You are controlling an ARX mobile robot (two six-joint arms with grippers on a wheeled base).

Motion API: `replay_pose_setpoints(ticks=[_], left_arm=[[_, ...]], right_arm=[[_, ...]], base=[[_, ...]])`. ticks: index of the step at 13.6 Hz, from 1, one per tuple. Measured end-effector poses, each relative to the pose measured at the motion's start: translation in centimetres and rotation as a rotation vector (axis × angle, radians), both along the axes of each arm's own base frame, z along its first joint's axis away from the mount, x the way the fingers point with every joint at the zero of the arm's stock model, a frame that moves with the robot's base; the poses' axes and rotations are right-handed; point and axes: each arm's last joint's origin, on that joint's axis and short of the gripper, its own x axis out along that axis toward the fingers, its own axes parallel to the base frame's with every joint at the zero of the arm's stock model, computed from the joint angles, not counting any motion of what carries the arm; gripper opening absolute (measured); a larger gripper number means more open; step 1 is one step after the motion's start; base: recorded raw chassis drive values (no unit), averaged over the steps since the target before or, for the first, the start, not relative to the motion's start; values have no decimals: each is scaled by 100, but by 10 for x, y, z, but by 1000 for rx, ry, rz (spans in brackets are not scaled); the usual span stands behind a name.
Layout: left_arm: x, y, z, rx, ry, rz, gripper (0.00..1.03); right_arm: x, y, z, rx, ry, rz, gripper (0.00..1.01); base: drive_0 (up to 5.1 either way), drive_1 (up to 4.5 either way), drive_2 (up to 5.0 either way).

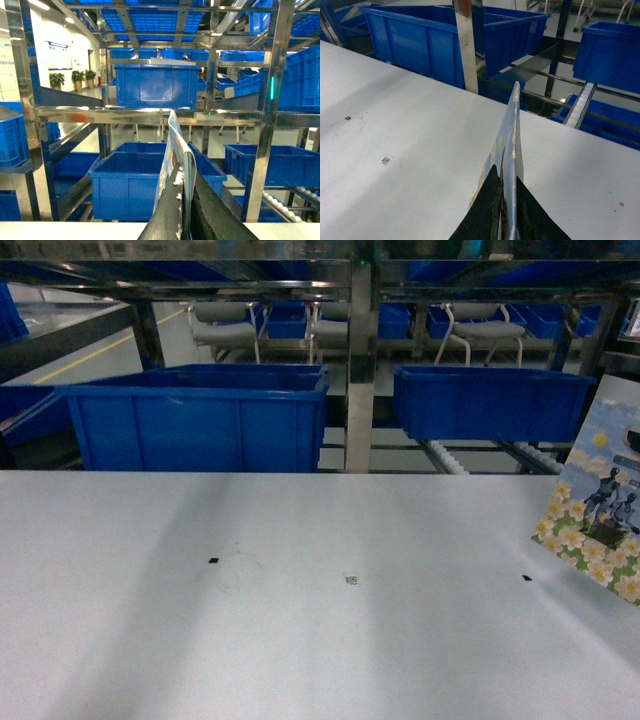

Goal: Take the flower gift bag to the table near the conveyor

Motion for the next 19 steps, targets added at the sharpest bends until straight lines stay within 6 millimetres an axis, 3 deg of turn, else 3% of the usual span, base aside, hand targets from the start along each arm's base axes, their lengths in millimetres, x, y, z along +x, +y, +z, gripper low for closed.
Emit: replay_pose_setpoints(ticks=[4,11,13,17,19], left_arm=[[0,0,0,0,0,0,2],[0,0,0,0,0,0,2],[0,0,0,0,0,0,2],[0,0,0,0,0,0,2],[0,0,0,0,0,0,2]], right_arm=[[-5,-13,-16,-18,24,50,3],[3,-61,-35,-67,5,74,3],[5,-57,-30,-85,-50,69,3],[8,-1,-23,-8,-24,120,3],[8,-4,-24,-8,-12,106,3]], base=[[0,0,0],[0,0,0],[0,0,0],[0,0,0],[0,0,0]])
